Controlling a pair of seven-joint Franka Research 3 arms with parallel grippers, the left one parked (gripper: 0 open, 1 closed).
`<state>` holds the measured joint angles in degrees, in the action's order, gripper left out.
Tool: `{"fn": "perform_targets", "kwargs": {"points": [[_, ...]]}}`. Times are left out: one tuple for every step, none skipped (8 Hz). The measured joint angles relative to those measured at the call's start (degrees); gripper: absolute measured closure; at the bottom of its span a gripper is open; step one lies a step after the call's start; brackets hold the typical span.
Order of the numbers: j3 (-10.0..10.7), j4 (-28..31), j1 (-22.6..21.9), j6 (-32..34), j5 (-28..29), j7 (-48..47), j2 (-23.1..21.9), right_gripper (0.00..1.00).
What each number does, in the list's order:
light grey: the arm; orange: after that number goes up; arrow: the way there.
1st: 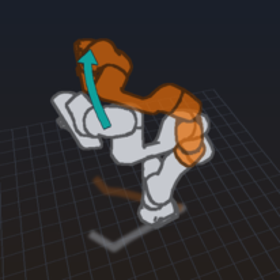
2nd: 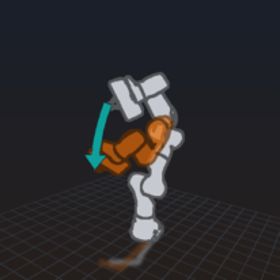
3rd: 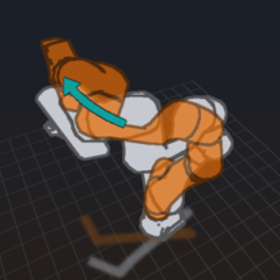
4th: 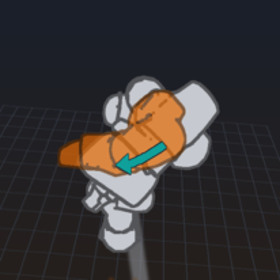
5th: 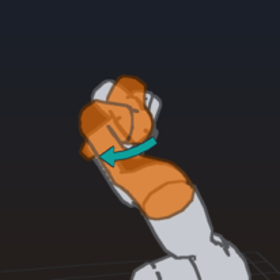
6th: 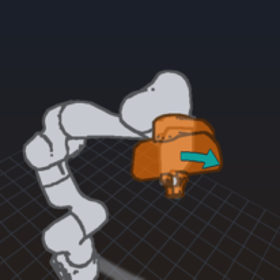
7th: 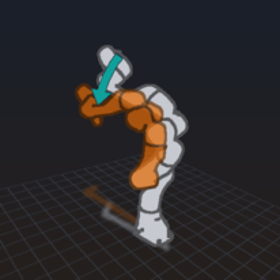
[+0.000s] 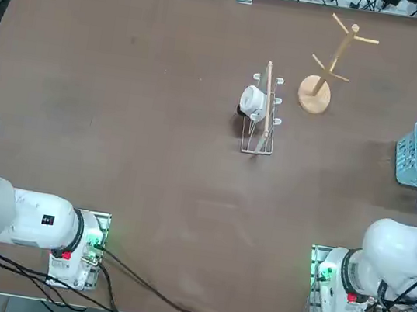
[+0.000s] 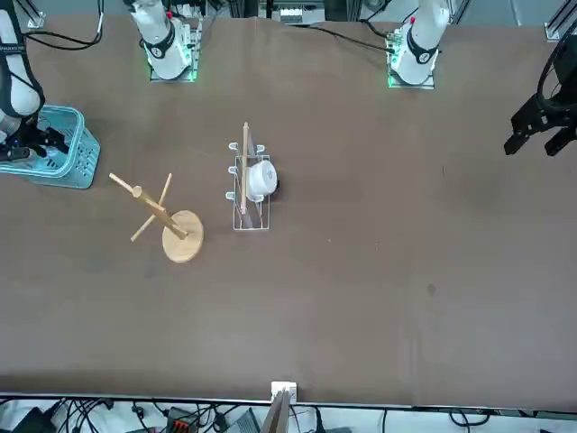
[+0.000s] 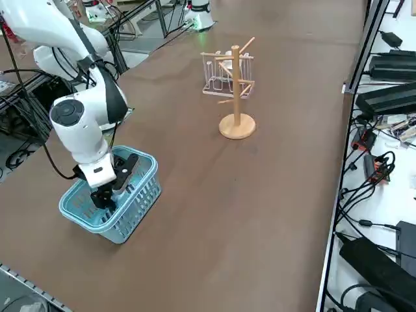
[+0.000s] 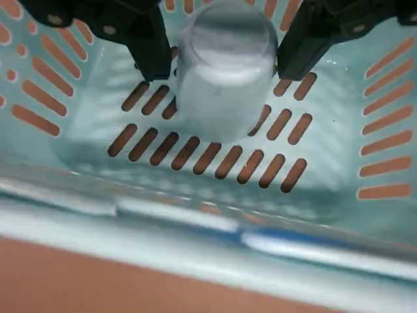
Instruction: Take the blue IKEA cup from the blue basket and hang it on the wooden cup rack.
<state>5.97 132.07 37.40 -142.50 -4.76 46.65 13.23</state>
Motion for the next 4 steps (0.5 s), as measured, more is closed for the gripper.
{"fn": "perform_targets", "kwargs": {"points": [[0.00,0.00,0.13,0.03,0.00,0.13,0.00,0.00],[-0.01,0.00,0.13,0.04,0.00,0.17,0.01,0.00],[-0.03,0.00,0.13,0.04,0.00,0.21,0.02,0.00],[-0.06,0.00,0.13,0.04,0.00,0.23,0.03,0.00]]}}
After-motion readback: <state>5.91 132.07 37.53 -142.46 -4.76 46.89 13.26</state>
